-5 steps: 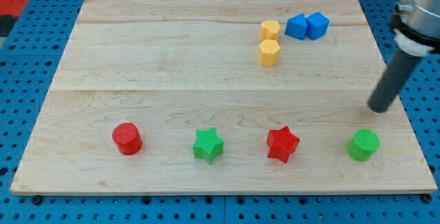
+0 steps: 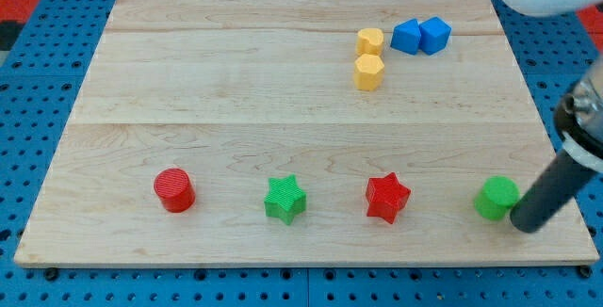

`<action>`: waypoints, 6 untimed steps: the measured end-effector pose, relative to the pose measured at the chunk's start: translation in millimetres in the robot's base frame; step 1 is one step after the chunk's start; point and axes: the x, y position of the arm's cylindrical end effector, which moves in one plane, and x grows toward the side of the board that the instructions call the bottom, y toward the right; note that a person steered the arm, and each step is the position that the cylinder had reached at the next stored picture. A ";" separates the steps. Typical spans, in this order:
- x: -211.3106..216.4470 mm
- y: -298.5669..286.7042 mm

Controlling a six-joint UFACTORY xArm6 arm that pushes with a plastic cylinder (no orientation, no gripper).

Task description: Move green circle diagonally upwards to red star

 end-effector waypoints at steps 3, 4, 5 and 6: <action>-21.8 -5.3; -16.0 -44.8; -38.2 -65.8; -66.9 -74.2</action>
